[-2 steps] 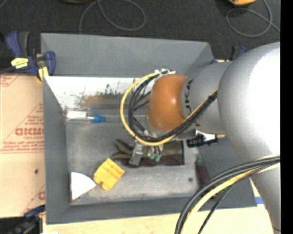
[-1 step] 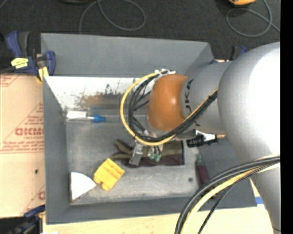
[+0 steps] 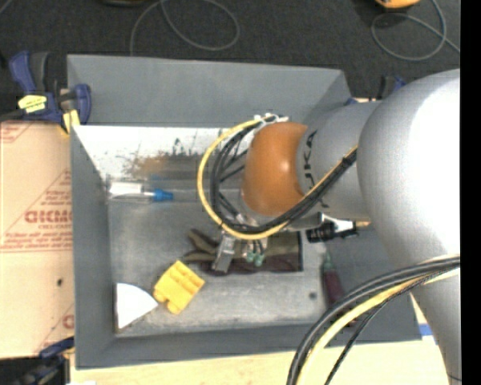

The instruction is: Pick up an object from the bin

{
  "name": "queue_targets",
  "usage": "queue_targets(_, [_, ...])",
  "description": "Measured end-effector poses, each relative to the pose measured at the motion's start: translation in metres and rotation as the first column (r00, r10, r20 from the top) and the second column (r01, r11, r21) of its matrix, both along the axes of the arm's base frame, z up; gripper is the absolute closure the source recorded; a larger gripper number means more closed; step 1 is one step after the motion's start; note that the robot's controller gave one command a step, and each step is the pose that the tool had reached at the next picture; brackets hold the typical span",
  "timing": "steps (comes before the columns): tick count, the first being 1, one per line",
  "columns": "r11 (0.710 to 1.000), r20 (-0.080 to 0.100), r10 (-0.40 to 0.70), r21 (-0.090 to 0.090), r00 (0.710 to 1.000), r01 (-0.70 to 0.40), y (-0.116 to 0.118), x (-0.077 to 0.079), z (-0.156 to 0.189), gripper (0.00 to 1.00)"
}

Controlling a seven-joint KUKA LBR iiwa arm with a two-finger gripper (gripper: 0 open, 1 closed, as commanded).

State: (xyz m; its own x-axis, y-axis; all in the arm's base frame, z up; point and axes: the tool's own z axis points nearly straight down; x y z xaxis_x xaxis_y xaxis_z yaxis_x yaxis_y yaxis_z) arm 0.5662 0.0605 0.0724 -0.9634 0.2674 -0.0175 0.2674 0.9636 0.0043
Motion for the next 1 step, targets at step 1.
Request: queue_targets(1, [1.0,0.003,0.021,-0.001,1.0,-0.021,-0.0133,0.0209,0.0831,1.0])
